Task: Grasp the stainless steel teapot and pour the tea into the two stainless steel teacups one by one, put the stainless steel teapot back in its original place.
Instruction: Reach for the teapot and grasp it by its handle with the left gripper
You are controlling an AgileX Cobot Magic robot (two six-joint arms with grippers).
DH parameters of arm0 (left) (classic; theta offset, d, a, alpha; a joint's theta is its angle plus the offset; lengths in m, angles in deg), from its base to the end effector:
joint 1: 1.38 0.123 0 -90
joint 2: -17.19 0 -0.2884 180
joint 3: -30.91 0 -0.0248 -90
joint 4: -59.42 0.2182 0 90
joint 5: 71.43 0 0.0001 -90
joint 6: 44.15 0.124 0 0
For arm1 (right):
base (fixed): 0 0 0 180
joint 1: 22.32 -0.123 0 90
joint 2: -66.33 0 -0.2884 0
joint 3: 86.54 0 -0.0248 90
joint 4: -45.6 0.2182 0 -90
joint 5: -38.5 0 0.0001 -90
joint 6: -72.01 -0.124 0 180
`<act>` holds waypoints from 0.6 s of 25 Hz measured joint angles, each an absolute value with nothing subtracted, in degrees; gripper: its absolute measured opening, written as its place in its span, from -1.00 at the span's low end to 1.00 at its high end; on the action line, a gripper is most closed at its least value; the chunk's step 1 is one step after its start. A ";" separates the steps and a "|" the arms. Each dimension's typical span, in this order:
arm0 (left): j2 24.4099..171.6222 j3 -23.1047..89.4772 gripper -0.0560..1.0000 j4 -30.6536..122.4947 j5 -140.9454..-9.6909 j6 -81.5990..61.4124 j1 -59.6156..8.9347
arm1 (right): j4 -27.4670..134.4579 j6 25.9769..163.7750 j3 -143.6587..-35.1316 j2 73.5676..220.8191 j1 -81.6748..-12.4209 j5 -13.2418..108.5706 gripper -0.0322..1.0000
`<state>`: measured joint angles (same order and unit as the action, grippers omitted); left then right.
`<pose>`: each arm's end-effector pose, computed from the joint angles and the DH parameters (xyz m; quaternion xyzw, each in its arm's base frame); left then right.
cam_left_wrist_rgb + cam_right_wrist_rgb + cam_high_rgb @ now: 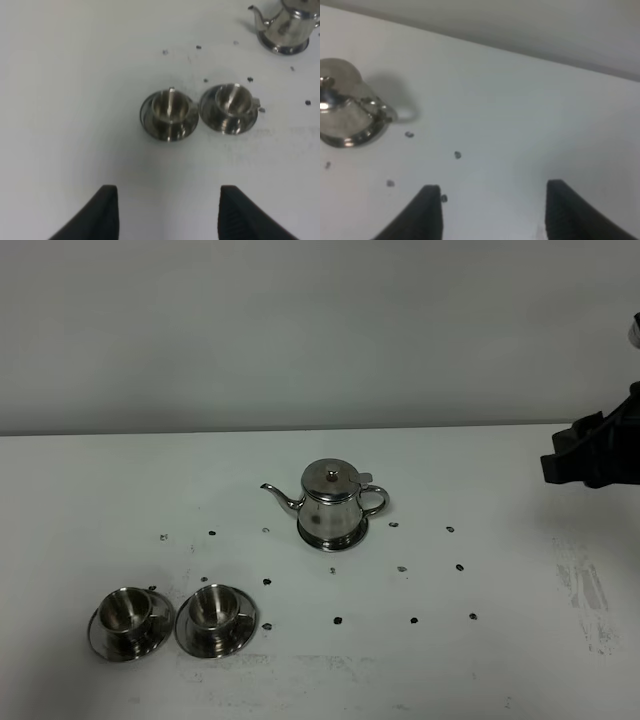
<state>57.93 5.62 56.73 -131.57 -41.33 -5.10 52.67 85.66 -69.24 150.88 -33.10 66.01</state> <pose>0.0703 -0.0096 0.3494 0.0496 0.8901 -0.0270 0.4523 0.2808 0.0606 0.3113 -0.1545 0.8897 0.0384 0.4280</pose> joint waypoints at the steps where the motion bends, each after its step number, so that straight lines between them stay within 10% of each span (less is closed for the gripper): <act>1: 55.53 4.59 0.05 56.74 -132.86 -41.74 -5.10 | 52.73 85.66 -68.63 150.89 -33.68 65.60 -0.02; 15: 40.72 -17.15 0.02 56.02 -132.29 -42.88 -5.10 | 50.99 85.66 -68.15 150.87 -41.34 61.92 -0.02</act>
